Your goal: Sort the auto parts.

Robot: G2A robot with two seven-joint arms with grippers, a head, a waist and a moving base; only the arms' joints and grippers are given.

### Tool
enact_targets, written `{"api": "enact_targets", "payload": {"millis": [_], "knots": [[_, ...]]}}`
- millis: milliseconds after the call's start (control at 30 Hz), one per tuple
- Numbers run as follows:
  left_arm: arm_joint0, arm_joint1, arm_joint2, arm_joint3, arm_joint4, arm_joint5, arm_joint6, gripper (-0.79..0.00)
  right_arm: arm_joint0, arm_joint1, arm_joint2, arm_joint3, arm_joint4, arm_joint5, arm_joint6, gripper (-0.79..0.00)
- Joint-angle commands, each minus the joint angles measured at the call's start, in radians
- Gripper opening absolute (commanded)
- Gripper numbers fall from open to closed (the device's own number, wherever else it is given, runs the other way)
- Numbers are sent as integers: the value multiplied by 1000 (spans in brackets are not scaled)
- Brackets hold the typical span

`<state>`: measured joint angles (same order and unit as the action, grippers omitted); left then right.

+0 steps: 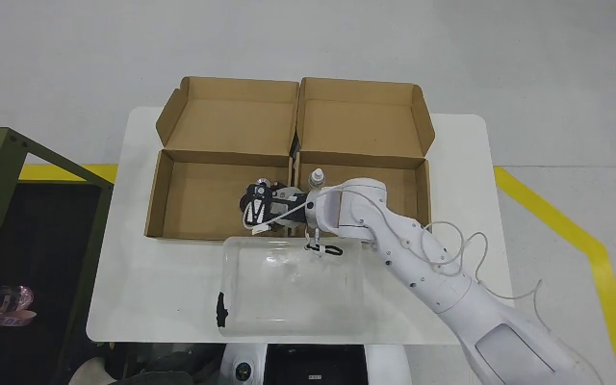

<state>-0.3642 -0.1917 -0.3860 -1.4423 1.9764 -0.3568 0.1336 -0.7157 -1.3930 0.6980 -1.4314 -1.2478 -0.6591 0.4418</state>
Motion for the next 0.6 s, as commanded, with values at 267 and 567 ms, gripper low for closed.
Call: {"api": "enact_targets", "payload": {"millis": [267, 567], "knots": [[0, 0, 0, 0, 0, 0, 0, 0, 38, -28, -37, 104, 26, 9, 18, -785], [0, 0, 0, 0, 0, 0, 0, 0, 67, -53, -68, 182, 40, 10, 34, -785]]}}
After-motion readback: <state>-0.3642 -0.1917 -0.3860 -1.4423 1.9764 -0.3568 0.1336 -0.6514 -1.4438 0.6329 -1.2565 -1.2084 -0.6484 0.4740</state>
